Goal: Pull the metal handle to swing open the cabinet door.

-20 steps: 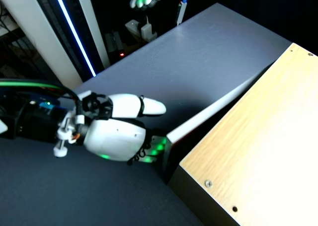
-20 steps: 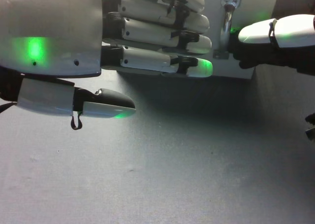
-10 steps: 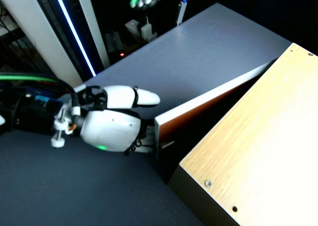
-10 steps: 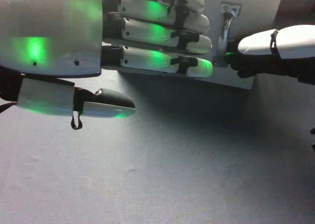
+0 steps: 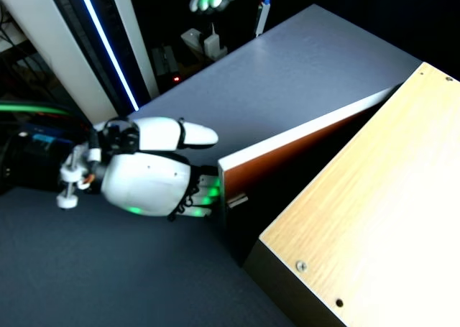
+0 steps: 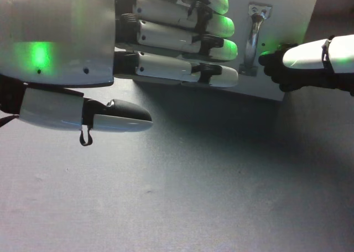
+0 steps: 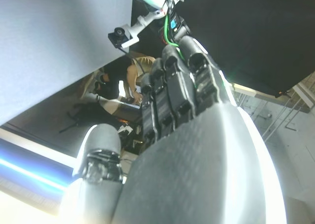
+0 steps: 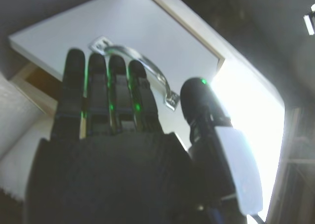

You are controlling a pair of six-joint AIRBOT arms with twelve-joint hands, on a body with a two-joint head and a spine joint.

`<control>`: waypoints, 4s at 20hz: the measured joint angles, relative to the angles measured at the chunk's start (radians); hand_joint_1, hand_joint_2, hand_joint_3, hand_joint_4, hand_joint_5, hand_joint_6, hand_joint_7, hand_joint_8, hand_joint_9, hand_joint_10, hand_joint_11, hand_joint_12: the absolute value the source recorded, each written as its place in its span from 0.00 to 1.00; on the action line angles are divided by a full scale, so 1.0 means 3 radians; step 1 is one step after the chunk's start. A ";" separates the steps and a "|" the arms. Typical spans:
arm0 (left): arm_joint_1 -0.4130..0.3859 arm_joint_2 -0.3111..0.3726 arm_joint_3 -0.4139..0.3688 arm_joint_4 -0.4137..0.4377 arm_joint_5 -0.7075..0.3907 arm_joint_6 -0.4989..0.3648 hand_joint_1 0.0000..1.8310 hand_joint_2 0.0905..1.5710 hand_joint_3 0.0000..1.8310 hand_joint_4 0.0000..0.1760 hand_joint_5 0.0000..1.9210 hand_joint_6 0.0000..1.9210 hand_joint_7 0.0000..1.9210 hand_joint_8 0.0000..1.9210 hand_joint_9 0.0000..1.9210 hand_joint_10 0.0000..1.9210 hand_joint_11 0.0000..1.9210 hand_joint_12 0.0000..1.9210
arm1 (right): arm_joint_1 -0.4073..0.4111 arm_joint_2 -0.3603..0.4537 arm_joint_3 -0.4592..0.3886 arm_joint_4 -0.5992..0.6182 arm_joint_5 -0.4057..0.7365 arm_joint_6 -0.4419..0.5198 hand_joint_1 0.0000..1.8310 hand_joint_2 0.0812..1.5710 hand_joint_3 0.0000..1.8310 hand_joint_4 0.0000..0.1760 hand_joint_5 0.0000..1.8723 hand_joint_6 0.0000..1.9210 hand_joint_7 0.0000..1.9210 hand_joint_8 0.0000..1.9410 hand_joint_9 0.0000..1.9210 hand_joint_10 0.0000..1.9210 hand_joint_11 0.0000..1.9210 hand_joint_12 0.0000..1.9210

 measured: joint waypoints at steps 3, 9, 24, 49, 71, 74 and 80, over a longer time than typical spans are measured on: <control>0.0000 0.0001 0.0000 0.0000 -0.0001 0.0000 0.00 1.00 0.03 0.00 0.15 0.00 0.16 0.00 0.15 0.00 0.00 0.36 | -0.0038 0.0045 -0.0006 -0.0013 0.0074 -0.0001 0.00 1.00 0.04 0.00 0.13 0.00 0.12 0.00 0.11 0.00 0.00 0.32; 0.0000 0.0000 0.0000 0.0000 0.0004 0.0000 0.00 1.00 0.04 0.00 0.16 0.00 0.17 0.00 0.16 0.00 0.00 0.37 | -0.0092 0.0088 0.0072 -0.0031 0.0235 -0.0038 0.00 1.00 0.04 0.00 0.13 0.00 0.12 0.00 0.11 0.00 0.00 0.33; 0.0000 0.0000 0.0000 0.0000 0.0000 0.0000 0.00 1.00 0.03 0.00 0.16 0.00 0.17 0.00 0.16 0.00 0.00 0.39 | -0.0210 0.0289 0.0289 -0.0069 0.0586 -0.0160 0.00 1.00 0.04 0.00 0.11 0.00 0.11 0.00 0.10 0.00 0.00 0.30; 0.0000 0.0000 0.0000 -0.0001 0.0001 0.0000 0.00 1.00 0.04 0.00 0.16 0.00 0.17 0.00 0.16 0.00 0.00 0.39 | -0.0212 0.0072 0.0724 -0.0010 0.0771 -0.0164 0.00 1.00 0.04 0.00 0.11 0.00 0.11 0.00 0.09 0.00 0.00 0.28; 0.0000 0.0000 0.0000 0.0000 0.0001 0.0000 0.00 1.00 0.03 0.00 0.16 0.00 0.17 0.00 0.16 0.00 0.00 0.38 | -0.0247 -0.0121 0.0632 0.0078 0.0792 -0.0168 0.00 1.00 0.04 0.00 0.13 0.00 0.13 0.00 0.12 0.00 0.00 0.32; 0.0000 0.0000 0.0000 -0.0001 0.0000 0.0000 0.00 1.00 0.04 0.00 0.16 0.00 0.17 0.00 0.16 0.00 0.00 0.39 | -0.0270 -0.0117 0.0533 0.0053 0.0819 -0.0172 0.00 1.00 0.05 0.00 0.13 0.00 0.13 0.00 0.12 0.00 0.00 0.32; 0.0000 0.0000 0.0000 -0.0001 0.0000 0.0000 0.00 1.00 0.04 0.00 0.16 0.00 0.16 0.00 0.16 0.00 0.00 0.39 | -0.0270 -0.0118 0.0350 -0.0055 0.0829 -0.0172 0.00 1.00 0.04 0.00 0.13 0.00 0.13 0.00 0.12 0.00 0.00 0.34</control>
